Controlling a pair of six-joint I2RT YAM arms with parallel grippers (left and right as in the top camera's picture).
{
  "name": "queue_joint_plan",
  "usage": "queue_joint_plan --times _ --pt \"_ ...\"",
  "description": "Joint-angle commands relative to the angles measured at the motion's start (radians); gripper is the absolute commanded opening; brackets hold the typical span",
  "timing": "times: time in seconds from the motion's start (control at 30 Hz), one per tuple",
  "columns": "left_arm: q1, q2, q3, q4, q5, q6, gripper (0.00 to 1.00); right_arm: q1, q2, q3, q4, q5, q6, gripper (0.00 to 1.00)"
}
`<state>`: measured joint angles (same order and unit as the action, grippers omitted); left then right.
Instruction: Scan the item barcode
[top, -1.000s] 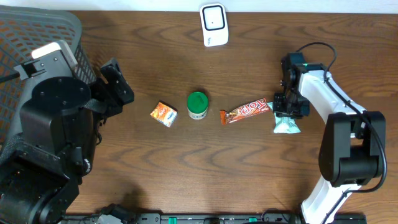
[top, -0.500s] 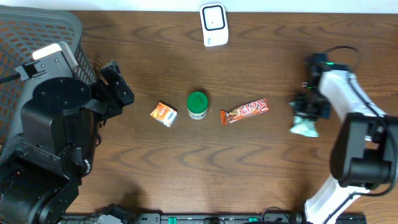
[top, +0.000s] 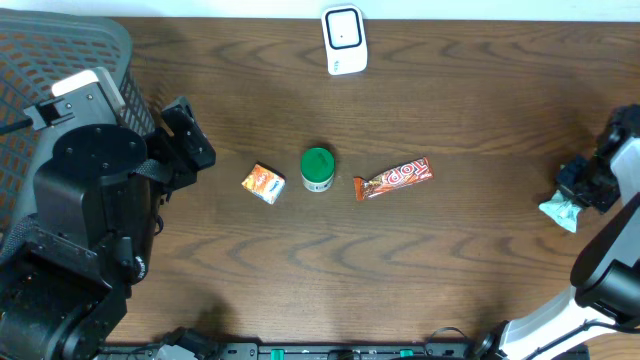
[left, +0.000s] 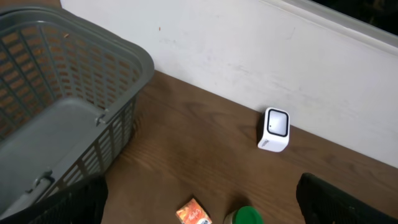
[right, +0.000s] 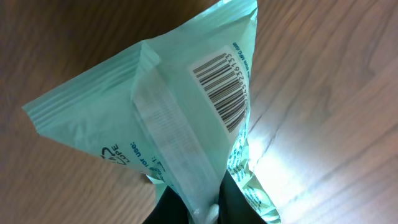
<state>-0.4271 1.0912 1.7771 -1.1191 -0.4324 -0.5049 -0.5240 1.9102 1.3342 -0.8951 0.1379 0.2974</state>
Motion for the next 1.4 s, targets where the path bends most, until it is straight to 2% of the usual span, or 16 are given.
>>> queue_joint_plan --times 0.0,0.3,0.37,0.4,0.43,0.47,0.67,0.93,1.1,1.27,1.37 --pt "0.005 -0.001 0.007 -0.004 -0.013 -0.021 0.97 -0.02 -0.027 0.011 0.033 -0.031 0.012 0.11" --pt "0.005 -0.001 0.007 -0.029 -0.013 -0.024 0.97 -0.056 -0.027 0.011 0.1 0.084 0.009 0.11" --pt "0.005 -0.001 0.007 -0.031 -0.014 -0.024 0.97 -0.066 -0.027 0.011 0.103 0.085 0.01 0.2" --pt "0.005 -0.001 0.007 -0.032 -0.014 -0.024 0.97 -0.069 -0.027 0.011 0.103 0.073 0.013 0.49" --pt "0.005 -0.001 0.007 -0.032 -0.014 -0.024 0.97 -0.07 -0.027 0.012 0.103 0.045 0.013 0.96" --pt "0.005 -0.001 0.007 -0.032 -0.014 -0.024 0.97 -0.07 -0.027 0.013 0.103 0.025 0.013 0.99" --pt "0.005 -0.002 0.007 -0.032 -0.014 -0.035 0.98 -0.07 -0.061 0.076 0.061 -0.154 0.009 0.99" --pt "0.005 -0.021 0.007 -0.032 -0.014 -0.035 0.98 -0.019 -0.227 0.089 0.058 -0.353 0.017 0.99" --pt "0.005 -0.028 0.007 -0.032 -0.014 -0.035 0.98 0.138 -0.249 0.089 0.027 -0.321 0.014 0.99" --pt "0.005 -0.028 0.007 -0.057 -0.014 -0.034 0.98 0.375 -0.221 0.089 0.016 -0.311 -0.093 0.99" --pt "0.005 -0.028 0.007 -0.087 -0.015 -0.034 0.98 0.514 -0.213 0.089 0.016 -0.279 -0.076 0.99"
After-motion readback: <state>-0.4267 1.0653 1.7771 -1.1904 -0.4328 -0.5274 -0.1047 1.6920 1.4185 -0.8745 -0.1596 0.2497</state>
